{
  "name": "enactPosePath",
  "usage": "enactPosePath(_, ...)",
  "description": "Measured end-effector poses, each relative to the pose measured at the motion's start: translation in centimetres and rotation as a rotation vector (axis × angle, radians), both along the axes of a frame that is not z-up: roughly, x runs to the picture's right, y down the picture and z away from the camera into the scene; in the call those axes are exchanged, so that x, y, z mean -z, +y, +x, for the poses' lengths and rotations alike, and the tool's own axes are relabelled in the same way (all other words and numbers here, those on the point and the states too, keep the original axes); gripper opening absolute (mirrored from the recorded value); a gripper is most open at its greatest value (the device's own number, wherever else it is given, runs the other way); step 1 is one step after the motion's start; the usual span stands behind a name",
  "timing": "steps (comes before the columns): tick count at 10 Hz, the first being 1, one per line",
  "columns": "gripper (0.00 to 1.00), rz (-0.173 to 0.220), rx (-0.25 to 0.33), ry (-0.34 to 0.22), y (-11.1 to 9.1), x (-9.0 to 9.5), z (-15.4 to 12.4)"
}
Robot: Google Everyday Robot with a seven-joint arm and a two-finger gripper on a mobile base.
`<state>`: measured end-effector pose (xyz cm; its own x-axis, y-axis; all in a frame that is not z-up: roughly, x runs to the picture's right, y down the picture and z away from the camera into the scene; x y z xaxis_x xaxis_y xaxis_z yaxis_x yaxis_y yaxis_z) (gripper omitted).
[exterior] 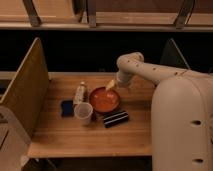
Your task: Push the ceramic bowl across the table
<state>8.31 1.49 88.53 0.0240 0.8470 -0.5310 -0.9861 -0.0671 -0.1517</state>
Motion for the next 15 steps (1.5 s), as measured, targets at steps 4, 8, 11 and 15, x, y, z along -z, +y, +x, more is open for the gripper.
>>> enactPosePath(4,0.8,0.0,0.0,0.0,0.02,-0.01,0.0)
enactPosePath(8,0.75,0.0,0.0,0.0,0.01,-0.01,0.0)
enactPosePath(11,0.47,0.0,0.0,0.0,0.01,-0.01,0.0)
enactPosePath(15,0.07,0.0,0.0,0.0,0.02,-0.01,0.0)
